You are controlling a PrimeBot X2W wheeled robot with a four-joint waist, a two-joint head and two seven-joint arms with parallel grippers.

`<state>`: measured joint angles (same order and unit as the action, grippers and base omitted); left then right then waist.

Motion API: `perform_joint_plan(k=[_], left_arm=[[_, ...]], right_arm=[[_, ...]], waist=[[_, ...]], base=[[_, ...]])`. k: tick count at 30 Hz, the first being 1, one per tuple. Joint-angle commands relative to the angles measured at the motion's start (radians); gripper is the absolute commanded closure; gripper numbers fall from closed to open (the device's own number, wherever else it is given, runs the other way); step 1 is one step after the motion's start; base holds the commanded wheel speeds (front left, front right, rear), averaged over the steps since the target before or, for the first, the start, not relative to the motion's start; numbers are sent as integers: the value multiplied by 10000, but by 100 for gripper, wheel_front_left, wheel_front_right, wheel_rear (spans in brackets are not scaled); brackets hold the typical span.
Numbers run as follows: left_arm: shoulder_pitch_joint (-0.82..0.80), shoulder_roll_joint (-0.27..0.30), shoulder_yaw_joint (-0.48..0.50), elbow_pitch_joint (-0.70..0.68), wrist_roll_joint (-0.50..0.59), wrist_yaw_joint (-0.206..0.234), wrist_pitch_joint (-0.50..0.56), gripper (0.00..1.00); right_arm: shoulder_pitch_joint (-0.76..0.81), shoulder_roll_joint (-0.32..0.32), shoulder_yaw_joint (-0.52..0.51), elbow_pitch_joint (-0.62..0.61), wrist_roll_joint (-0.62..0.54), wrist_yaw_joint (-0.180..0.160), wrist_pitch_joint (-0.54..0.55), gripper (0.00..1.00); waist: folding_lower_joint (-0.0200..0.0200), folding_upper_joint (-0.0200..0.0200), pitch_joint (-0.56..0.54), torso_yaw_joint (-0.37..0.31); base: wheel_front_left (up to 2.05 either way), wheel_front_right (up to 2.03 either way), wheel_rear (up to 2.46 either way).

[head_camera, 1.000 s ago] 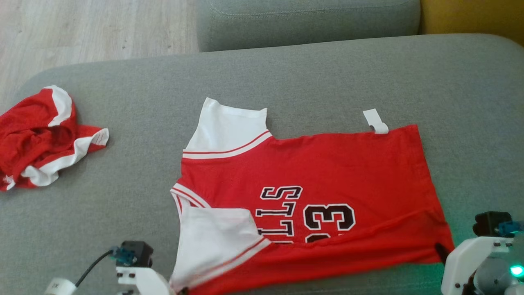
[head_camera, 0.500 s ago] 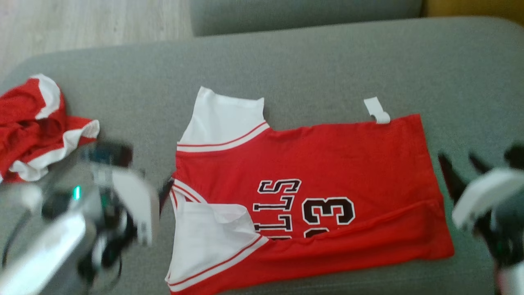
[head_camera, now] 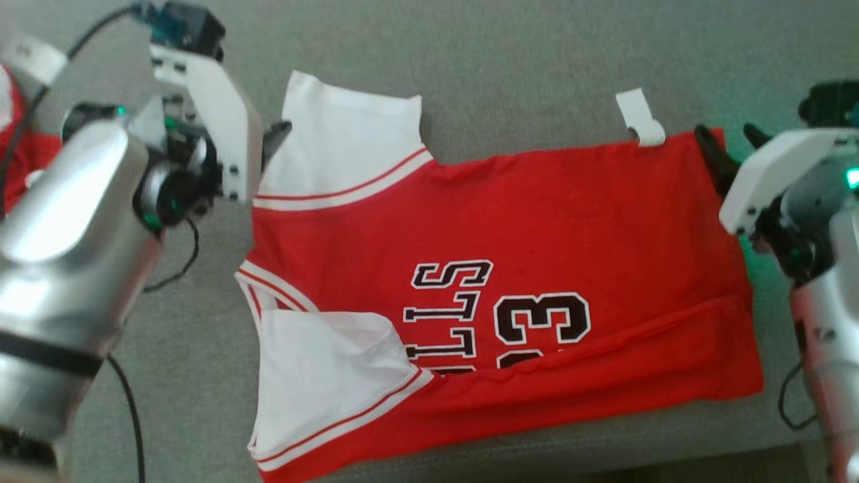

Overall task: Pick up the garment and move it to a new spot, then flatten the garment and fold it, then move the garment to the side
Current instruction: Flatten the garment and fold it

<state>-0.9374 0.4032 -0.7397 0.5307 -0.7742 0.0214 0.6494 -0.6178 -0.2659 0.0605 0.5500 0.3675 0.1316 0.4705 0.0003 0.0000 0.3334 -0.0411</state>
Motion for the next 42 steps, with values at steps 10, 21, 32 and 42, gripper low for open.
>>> perform_joint_plan(k=[10,21,32,42], left_arm=[[-1932,-378,106,2323,152,-817,-55,0],[-2728,-770,6,3616,123,-1196,-430,18],[-3040,-839,-155,4612,338,-1247,-1278,100],[-3046,-932,-87,5111,194,-1353,-2160,100]], right_arm=[[-1262,-159,1719,1171,1048,-9,-474,0],[-1531,-309,3060,1691,2092,-9,-839,43],[-1916,-550,3415,2499,2582,-9,-2376,100],[-2204,-308,3283,3721,2305,-9,-3604,100]], waist=[[-3,0,892,-483],[-3,0,1143,-777],[-3,0,824,-603],[-3,0,272,-366]], base=[[0,0,0],[0,0,0],[0,0,0],[0,0,0]])
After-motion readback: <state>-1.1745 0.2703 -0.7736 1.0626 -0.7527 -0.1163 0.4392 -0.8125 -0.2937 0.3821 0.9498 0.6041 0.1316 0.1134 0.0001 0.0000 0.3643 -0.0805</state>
